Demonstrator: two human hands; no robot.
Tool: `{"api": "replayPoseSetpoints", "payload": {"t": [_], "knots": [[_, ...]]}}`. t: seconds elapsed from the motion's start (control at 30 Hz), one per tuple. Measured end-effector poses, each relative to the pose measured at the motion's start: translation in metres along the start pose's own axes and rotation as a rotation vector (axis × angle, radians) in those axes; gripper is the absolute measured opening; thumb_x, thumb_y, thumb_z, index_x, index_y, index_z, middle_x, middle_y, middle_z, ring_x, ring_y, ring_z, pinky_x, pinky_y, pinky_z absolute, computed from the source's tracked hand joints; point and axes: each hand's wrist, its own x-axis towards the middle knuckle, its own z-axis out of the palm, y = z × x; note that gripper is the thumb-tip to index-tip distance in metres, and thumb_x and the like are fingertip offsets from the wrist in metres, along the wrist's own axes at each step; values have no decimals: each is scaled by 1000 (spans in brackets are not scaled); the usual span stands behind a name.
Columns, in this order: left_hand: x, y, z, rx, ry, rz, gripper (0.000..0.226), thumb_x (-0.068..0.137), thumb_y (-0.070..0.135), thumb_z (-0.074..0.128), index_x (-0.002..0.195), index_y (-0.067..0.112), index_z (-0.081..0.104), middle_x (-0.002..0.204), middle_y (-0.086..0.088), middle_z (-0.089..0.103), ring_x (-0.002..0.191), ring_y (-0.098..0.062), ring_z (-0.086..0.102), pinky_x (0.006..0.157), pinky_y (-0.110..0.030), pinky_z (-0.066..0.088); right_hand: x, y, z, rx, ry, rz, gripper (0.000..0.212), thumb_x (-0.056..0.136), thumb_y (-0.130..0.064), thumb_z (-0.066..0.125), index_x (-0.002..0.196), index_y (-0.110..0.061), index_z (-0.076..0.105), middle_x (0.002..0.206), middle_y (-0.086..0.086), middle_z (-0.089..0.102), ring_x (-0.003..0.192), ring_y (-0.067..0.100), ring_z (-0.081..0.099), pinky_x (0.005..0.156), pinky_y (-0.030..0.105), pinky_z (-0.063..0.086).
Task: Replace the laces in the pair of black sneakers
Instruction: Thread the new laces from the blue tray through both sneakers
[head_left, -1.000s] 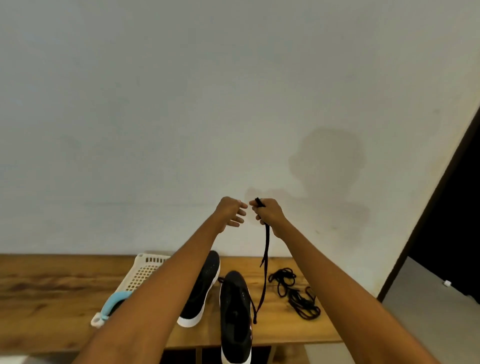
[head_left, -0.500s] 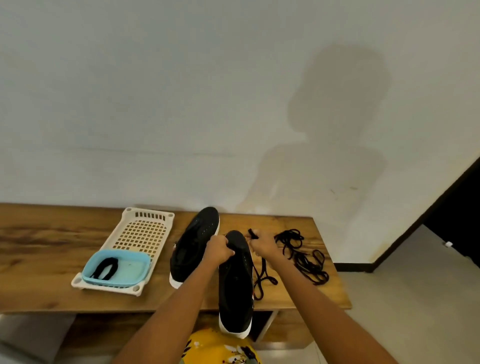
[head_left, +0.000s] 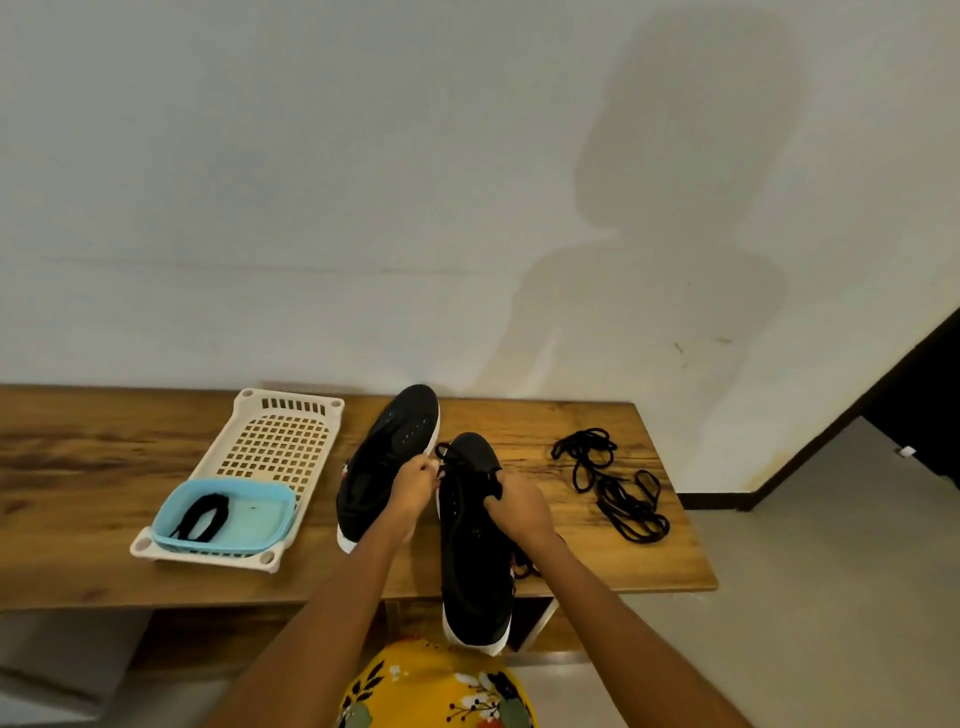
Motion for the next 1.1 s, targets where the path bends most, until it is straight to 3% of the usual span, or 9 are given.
{"api": "replayPoseSetpoints", "payload": {"t": [0.13, 0.23, 0.4, 0.5, 0.63, 0.73, 0.83, 0.93, 1.1], "knots": [[0, -2, -2, -520, 36, -132, 23, 103, 15, 28, 104, 4, 48, 107, -13, 56, 106, -35, 57, 91, -44, 47, 4, 4, 0, 62, 8, 93, 19, 89, -4, 49, 102, -5, 63, 91, 13, 62, 92, 31, 62, 63, 29, 40], [0, 6, 0, -873, 76, -157, 33, 104, 19, 24, 126, 1, 41, 117, -14, 55, 114, -40, 52, 96, -52, 40, 9, 8, -1, 112, 1, 140, 19, 88, -3, 49, 100, -6, 63, 95, 14, 64, 89, 29, 62, 62, 29, 41], [1, 27, -12, -925, 195, -73, 30, 103, 23, 24, 94, 11, 50, 89, -7, 60, 88, -26, 61, 96, -48, 43, 9, 9, -1, 130, -21, 158, 19, 90, -5, 49, 105, -7, 61, 100, 12, 64, 93, 29, 62, 64, 30, 42], [0, 47, -27, -715, 167, 30, 23, 103, 20, 31, 89, 12, 47, 76, -7, 55, 69, -21, 58, 76, -37, 51, 8, 9, -2, 190, -6, 152, 16, 93, -15, 51, 105, -9, 60, 98, 10, 64, 91, 26, 62, 64, 30, 43], [-3, 62, -37, -203, 49, 89, 21, 101, 23, 39, 87, 10, 49, 69, -6, 53, 57, -18, 53, 58, -26, 48, 5, 18, -18, 207, 167, 159, 35, 99, -26, 44, 72, -10, 59, 71, 3, 55, 65, 18, 52, 59, 29, 36], [1, 50, -41, 95, 116, 158, 22, 99, 25, 44, 95, 5, 51, 64, -6, 50, 51, -17, 48, 58, -28, 43, 9, 35, -28, 88, 122, 189, 33, 100, -23, 40, 106, -3, 65, 114, 14, 61, 106, 27, 55, 83, 34, 44], [4, 28, -42, 404, 124, 193, 25, 94, 24, 54, 110, 6, 48, 88, -9, 56, 75, -22, 56, 71, -32, 44, 6, 40, -24, -51, 83, 180, 30, 98, -25, 45, 121, -9, 55, 137, 15, 42, 127, 29, 40, 96, 38, 41], [6, 16, -41, 723, 75, 348, 32, 91, 15, 56, 122, 10, 49, 113, -11, 57, 98, -23, 56, 83, -30, 44, 1, 28, -20, -65, 284, 12, 25, 94, -20, 51, 119, -15, 54, 127, 8, 45, 118, 24, 44, 90, 31, 41], [10, 23, -8, 1241, 21, 743, 35, 92, 19, 48, 124, 26, 60, 136, 2, 47, 125, -21, 38, 104, -39, 28, -5, -6, -6, 143, 25, -97, 48, 85, -27, 63, 129, -17, 48, 126, 5, 42, 118, 21, 44, 93, 30, 42]]}}
